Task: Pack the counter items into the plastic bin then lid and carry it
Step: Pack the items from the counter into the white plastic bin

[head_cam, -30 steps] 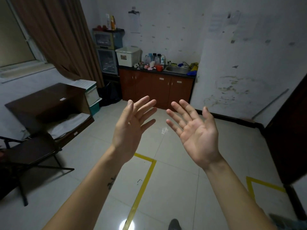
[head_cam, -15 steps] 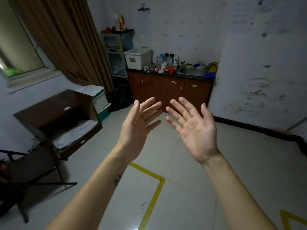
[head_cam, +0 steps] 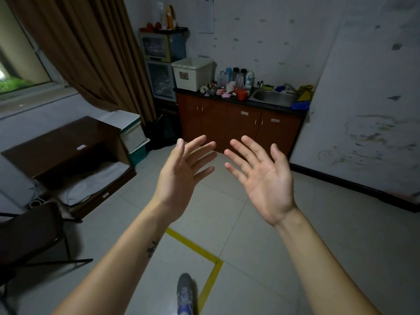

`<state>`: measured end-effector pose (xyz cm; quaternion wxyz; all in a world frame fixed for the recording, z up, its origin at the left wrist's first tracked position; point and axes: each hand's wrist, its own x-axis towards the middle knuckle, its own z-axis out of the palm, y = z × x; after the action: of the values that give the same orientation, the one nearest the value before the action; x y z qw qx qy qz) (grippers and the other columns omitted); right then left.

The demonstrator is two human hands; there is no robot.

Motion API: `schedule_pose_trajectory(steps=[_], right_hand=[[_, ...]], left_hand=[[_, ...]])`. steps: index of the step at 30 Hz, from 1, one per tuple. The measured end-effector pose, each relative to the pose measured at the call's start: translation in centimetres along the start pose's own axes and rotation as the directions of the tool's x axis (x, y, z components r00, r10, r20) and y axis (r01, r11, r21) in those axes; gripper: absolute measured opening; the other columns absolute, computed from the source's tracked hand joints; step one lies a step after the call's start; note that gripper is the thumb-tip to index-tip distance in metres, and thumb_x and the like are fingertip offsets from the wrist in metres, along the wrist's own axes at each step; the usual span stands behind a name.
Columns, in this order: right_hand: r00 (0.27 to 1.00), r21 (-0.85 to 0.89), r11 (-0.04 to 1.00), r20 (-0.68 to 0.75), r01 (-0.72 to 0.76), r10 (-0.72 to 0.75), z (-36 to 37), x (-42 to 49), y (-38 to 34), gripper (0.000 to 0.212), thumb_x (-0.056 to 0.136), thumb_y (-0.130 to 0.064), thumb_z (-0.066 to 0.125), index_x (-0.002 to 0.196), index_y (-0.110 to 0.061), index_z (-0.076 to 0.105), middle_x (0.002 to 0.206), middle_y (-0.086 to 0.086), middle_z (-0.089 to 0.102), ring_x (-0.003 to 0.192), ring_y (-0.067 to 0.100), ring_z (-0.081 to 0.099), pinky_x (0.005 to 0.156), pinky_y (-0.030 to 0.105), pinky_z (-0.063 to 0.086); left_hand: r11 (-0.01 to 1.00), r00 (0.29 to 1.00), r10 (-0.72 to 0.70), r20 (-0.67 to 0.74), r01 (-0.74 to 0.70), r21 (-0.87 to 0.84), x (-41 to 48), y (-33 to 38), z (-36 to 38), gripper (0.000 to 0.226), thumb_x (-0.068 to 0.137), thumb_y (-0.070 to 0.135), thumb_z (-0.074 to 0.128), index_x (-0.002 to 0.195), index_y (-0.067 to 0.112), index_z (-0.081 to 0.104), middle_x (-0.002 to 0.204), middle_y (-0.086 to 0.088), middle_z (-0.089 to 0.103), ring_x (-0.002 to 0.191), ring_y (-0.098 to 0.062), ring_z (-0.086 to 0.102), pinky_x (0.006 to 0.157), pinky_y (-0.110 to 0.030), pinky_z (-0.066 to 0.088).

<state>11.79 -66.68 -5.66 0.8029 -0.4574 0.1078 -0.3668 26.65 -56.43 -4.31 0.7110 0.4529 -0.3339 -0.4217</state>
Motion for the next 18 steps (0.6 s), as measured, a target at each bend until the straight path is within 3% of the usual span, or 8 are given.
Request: schedule_pose_trajectory(steps=[9, 18], right_hand=[[1.0, -0.084, 0.996, -0.02, -0.007, 0.005, -1.6, 14.8, 2.7, 0.061, 0.101, -0.049, 0.021, 0.146, -0.013, 0.039, 0.144, 0.007, 0.052, 0.132, 0.027, 0.05, 0.113, 0.05, 0.032], [0.997, -0.034, 0.999, -0.075, 0.021, -0.024, -1.5, 31.3, 4.3, 0.062, 0.1, -0.05, 0.023, 0.146, -0.011, 0.04, 0.143, 0.01, 0.053, 0.131, 0.028, 0.051, 0.113, 0.049, 0.033]], left_hand=[[0.999, 1.0, -0.012, 0.016, 0.013, -0.036, 15.1, -0.6, -6.6, 0.056, 0.102, 0.049, 0.025, 0.14, 0.015, 0.049, 0.134, -0.005, 0.061, 0.126, -0.022, 0.057, 0.112, -0.052, 0.035], [0.999, 0.999, -0.014, 0.047, 0.016, -0.045, 31.9, 2.3, -13.5, 0.055, 0.103, 0.048, 0.026, 0.14, 0.015, 0.049, 0.133, -0.006, 0.062, 0.125, -0.023, 0.058, 0.112, -0.053, 0.035]])
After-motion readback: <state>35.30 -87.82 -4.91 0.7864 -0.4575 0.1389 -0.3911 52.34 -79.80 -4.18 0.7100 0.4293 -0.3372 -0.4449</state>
